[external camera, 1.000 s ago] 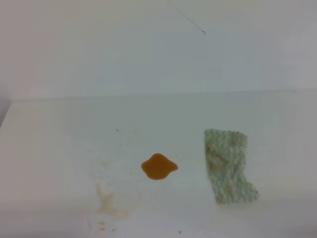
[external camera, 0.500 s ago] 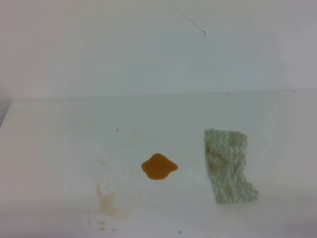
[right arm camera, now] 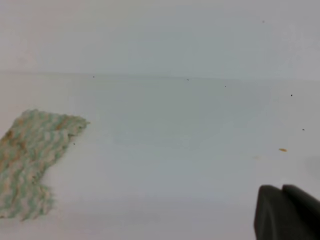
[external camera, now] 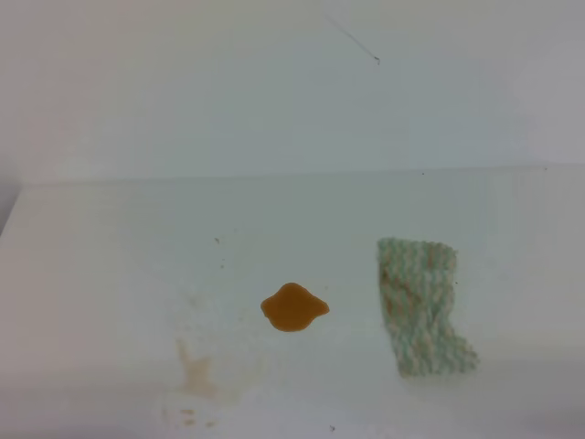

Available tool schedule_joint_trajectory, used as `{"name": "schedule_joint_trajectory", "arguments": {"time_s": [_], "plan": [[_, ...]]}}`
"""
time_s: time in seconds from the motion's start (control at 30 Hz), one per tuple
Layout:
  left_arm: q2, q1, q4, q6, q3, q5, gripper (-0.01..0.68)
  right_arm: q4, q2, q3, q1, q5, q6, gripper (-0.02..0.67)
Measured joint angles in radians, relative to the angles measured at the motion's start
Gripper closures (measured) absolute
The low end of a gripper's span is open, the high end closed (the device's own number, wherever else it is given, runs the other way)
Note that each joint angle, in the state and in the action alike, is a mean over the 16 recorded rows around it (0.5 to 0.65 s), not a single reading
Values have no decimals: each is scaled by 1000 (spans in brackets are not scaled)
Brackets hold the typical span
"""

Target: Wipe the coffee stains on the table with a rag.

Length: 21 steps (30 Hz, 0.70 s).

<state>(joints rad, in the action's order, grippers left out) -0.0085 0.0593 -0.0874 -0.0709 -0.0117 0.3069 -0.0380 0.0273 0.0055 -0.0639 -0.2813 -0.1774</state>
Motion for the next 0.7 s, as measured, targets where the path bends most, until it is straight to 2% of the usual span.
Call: {"name": "schedule_joint_trajectory", "arguments": {"time_s": [0.43,0.7], "plan": [[2,0,0,0,0,0,674,-3,-1,-2,0,42,0,652],[8,0,0,0,12,5,675,-47,-1,-2,0,144,28,652]]}}
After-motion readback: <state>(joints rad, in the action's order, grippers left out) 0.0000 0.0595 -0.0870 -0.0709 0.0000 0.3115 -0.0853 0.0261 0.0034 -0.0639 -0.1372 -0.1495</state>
